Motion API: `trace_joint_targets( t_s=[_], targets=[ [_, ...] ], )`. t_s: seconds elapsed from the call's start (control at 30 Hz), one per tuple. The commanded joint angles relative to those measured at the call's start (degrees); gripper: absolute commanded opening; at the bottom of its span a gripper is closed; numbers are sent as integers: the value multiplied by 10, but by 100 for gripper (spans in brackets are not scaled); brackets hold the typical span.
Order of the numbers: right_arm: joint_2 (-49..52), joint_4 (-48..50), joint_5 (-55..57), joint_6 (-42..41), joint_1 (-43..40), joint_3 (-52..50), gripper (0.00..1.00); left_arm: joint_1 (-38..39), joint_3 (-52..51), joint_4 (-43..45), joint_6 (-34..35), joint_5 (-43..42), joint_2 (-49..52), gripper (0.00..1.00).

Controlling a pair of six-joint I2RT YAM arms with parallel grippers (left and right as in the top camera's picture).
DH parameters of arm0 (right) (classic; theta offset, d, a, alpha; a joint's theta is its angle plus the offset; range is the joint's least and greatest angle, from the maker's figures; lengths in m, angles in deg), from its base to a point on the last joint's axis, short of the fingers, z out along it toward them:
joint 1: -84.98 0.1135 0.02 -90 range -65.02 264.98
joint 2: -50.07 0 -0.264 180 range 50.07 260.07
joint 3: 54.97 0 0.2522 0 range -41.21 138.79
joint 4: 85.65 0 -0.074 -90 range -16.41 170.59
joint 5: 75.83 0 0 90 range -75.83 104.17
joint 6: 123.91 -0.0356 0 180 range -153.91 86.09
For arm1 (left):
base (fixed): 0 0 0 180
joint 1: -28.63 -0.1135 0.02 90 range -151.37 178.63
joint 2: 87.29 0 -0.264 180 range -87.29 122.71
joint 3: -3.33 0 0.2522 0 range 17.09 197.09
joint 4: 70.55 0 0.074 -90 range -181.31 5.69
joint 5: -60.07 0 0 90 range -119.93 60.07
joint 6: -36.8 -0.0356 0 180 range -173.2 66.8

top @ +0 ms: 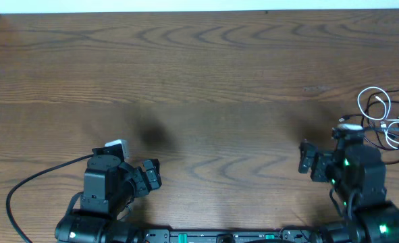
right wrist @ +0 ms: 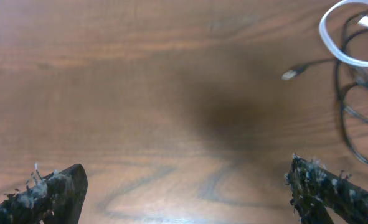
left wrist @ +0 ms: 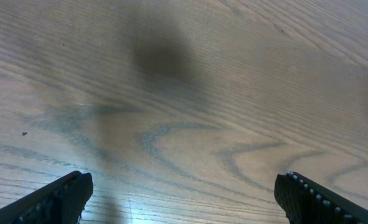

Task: Untangle cables

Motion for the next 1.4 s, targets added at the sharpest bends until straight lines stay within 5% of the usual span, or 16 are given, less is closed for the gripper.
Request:
trace_joint_targets(
  t_s=[0.0, 0.5, 0.93, 1.17, 1.37],
  targets=[
    [-51, 16, 52, 10, -1, -27, 99, -1, -3, 0, 1, 5, -1, 98],
    [-231, 236, 81, 31, -1, -194, 99, -1, -3, 0, 1, 5, -1, 98],
    [-281, 599, 83, 31, -7, -365, 99, -1, -3, 0, 1, 5, -1, 98],
    [-315, 562, 83, 31, -14, -364, 99, -1, -3, 0, 1, 5, -1, 98],
    [-315, 419, 60, 31, -15, -364, 99, -1, -3, 0, 1, 5, -1, 98]
  ],
)
